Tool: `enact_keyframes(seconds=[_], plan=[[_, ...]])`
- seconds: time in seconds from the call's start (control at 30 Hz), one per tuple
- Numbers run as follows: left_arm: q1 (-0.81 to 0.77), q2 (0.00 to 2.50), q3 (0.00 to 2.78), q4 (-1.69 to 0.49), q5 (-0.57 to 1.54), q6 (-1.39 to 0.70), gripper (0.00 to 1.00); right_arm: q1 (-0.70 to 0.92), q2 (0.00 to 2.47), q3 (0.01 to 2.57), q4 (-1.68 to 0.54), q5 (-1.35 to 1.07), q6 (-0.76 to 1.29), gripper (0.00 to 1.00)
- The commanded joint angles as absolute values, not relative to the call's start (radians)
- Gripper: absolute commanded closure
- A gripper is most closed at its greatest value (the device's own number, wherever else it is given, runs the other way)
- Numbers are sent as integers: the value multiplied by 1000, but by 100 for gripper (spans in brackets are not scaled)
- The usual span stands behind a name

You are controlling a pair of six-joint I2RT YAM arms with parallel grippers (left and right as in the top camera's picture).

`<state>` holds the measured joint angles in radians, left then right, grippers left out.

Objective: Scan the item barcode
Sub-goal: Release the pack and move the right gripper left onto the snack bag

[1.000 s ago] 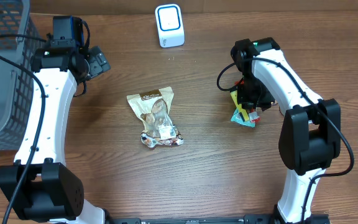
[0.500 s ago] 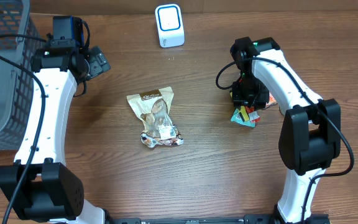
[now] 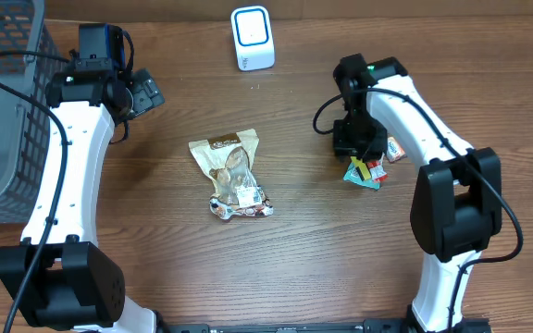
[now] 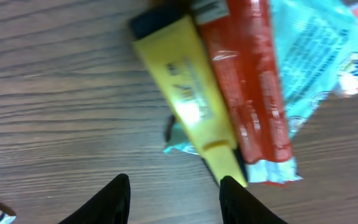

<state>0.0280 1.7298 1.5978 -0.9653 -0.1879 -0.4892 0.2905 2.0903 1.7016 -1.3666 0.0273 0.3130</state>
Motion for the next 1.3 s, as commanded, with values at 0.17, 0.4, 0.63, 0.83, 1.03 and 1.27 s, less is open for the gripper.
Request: enact_keyframes(seconds=[0.17, 0.4, 0.63, 0.83, 1.03, 1.27], plan=[[30, 1721, 1604, -965, -190, -467, 0, 362, 2080, 1699, -1327, 19, 311, 52], [30, 1721, 1604, -965, -190, -467, 0, 419, 2080, 1699, -1250, -67, 311, 52], [30, 1721, 1604, -965, -190, -468, 0, 485, 2080, 1699, -1161, -137, 311, 52], [30, 1721, 1604, -965, -190, -467, 0, 563, 2080, 1699, -1108, -136, 311, 50], [30, 1721, 1604, -965, -190, -467, 0, 632, 2080, 1699, -1047, -136, 311, 47], [30, 1721, 1604, -965, -190, -468, 0, 682, 2080, 1699, -985, -136, 308, 46]])
